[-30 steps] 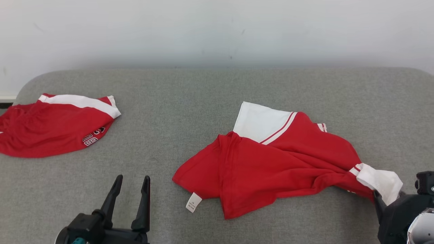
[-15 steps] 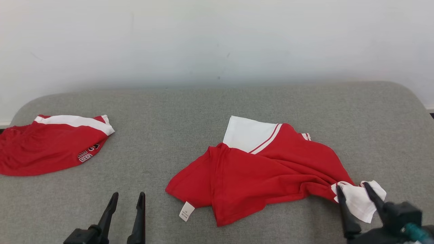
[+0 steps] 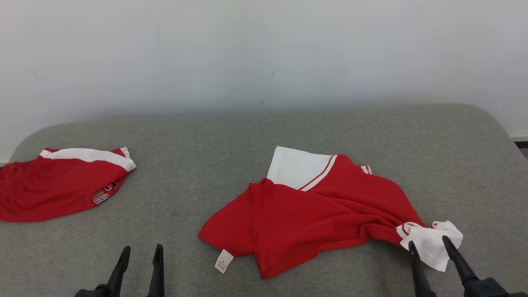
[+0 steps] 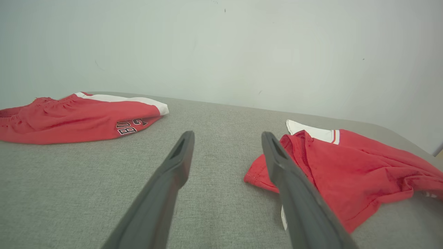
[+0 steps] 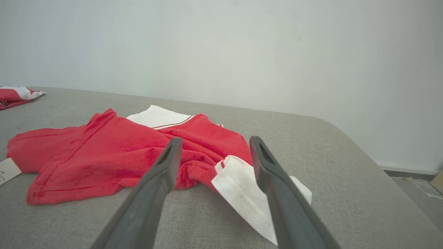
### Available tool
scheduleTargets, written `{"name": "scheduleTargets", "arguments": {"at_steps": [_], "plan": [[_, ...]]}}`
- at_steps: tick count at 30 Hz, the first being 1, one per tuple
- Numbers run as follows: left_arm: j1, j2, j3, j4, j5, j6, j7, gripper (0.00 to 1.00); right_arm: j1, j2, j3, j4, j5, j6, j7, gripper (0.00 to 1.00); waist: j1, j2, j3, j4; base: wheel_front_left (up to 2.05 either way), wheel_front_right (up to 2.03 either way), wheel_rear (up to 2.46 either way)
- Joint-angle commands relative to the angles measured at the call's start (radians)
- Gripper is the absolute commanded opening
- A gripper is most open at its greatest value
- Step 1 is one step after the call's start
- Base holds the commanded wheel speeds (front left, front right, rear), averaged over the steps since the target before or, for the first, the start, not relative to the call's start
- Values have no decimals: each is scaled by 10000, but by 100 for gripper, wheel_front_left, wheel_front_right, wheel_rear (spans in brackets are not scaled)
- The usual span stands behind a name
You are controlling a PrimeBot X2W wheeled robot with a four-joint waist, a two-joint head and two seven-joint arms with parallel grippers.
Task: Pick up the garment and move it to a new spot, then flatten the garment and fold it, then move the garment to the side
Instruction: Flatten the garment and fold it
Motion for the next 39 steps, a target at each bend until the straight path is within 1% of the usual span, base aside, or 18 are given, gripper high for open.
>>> {"name": "scheduleTargets", "arguments": {"at_steps": [1, 2, 6, 11, 15, 18, 21, 26, 27, 30, 36, 37, 39], "plan": [[199, 9, 60, 6, 109, 26, -8, 100, 75, 68, -173, 13, -56, -26, -142, 100, 0, 0, -26, -57, 0, 0, 0], [237, 7, 116, -31, 112, 25, -8, 100, 48, 160, -472, 4, -102, -26, -285, 100, 0, 0, -43, -124, 0, 0, 0], [419, 7, 196, -85, 95, 23, -8, 100, -70, 242, -868, -98, -107, -26, -401, 100, 0, 0, -70, -245, 0, 0, 0], [504, 7, 114, -95, 99, 21, -8, 100, -198, 213, -926, -193, -45, -26, -391, 100, 0, 0, -61, -356, 0, 0, 0], [357, 5, -405, 193, -186, 19, -8, 100, -305, 194, -803, -146, 63, -26, -373, 100, 0, 0, -10, -478, 0, 0, 0], [-174, 10, -1165, 1008, -693, 19, 94, 100, -401, 228, -636, -133, 145, -26, -333, 100, 0, 0, 92, -630, 0, 0, 0], [-1176, 22, -1708, 2088, -1093, 20, 695, 100, -465, 282, -407, -114, 193, -26, -279, 100, 0, 0, 253, -856, 0, 0, 0], [-2860, 18, -1877, 3929, -1211, 349, 1765, 100, -835, 303, 44, -16, 307, -26, -269, 100, 0, 0, 722, -1480, 0, 0, 0], [-2860, 18, -1877, 3929, -1211, 349, 1765, 100, -835, 303, 44, -16, 307, -26, -269, 100, 0, 0, 722, -1480, 0, 0, 0], [-3603, 15, -1855, 4705, -1422, 431, 2094, 100, -1047, 305, 174, 31, 357, -26, -313, 100, 0, 0, 1035, -1846, 0, 0, 0], [-4675, 30, -2253, 5608, -2047, 321, 2445, 100, -1317, 353, 243, 229, 419, -26, -416, 100, 0, 0, 1410, -2397, 0, 0, 0], [-4799, 24, -2317, 5755, -2120, 338, 2503, 100, -1353, 367, 283, 266, 409, -26, -432, 100, 0, 0, 1433, -2488, 0, 0, 0], [-4992, 22, -2361, 6052, -2291, 519, 2578, 100, -1430, 385, 305, 334, 393, -26, -487, 100, 0, 0, 1450, -2668, 0, 0, 0]]}}
